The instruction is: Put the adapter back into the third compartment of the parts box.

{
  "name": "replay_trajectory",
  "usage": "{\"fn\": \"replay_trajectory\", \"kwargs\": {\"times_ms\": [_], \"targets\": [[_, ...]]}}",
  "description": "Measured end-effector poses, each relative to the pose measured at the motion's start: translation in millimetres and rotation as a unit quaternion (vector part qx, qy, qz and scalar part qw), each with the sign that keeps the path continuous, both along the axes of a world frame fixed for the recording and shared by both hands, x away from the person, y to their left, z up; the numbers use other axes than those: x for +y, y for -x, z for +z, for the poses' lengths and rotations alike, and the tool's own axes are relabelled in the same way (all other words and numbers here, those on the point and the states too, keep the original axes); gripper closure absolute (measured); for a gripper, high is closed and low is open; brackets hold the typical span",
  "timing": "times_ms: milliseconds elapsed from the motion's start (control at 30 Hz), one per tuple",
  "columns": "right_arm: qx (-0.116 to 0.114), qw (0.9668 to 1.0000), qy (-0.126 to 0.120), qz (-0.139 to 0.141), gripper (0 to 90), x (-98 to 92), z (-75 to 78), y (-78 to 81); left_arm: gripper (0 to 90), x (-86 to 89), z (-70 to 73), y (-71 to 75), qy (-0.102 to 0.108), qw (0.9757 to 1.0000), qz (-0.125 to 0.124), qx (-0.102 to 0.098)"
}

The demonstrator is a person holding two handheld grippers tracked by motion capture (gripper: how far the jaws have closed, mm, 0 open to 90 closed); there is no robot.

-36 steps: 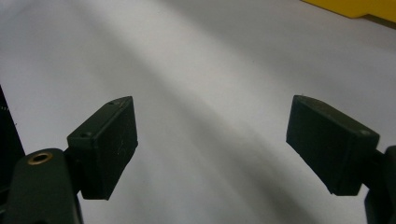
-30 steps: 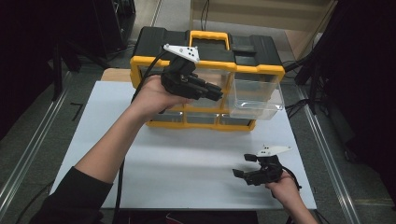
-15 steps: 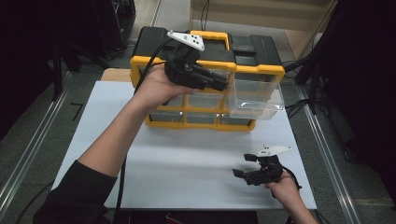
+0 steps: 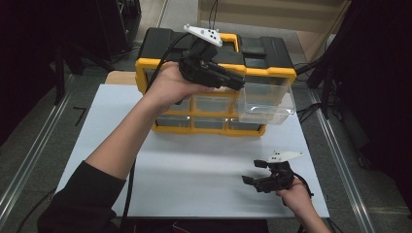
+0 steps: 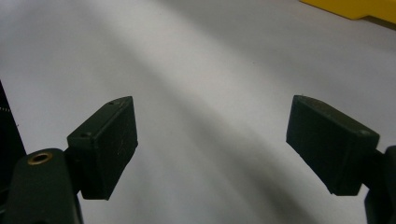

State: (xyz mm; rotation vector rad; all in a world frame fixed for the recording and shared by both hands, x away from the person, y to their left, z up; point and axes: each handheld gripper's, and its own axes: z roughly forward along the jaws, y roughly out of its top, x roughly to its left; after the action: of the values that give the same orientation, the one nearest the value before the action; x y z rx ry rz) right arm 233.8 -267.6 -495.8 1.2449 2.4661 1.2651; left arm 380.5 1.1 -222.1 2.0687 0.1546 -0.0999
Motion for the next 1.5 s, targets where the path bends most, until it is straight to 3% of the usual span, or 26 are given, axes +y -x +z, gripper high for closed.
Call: {"fn": "replay_trajectory", "kwargs": {"times_ms": [533, 867, 1133, 1233, 1500], "targets": [[-0.002, 1.0, -0.002, 0.002, 14.8, 0.0, 0.3, 0.1, 77.7, -33.6, -0.7, 3.2, -0.012, 0.9999, -0.009, -0.008], [-0.001, 1.0, -0.004, 0.0, 14.8, -3.3, -0.9, -0.5, 77.7, -59.7, -10.0, 0.6, -0.018, 0.9996, -0.023, -0.002], [0.0, 1.0, -0.006, 0.002, 14.7, -5.7, -1.1, 0.6, 76.8, -76.1, -16.7, -2.6, -0.023, 0.9995, -0.02, -0.005], [-0.005, 1.0, -0.006, 0.003, 14.8, -5.9, -0.4, 2.3, 60.7, -76.6, -17.8, -2.5, -0.021, 0.9996, -0.018, -0.003], [-0.004, 1.0, -0.006, 0.002, 14.8, -6.4, -0.4, 2.7, 45.4, -59.2, -10.6, -2.4, -0.016, 0.9996, -0.022, 0.011]]}}
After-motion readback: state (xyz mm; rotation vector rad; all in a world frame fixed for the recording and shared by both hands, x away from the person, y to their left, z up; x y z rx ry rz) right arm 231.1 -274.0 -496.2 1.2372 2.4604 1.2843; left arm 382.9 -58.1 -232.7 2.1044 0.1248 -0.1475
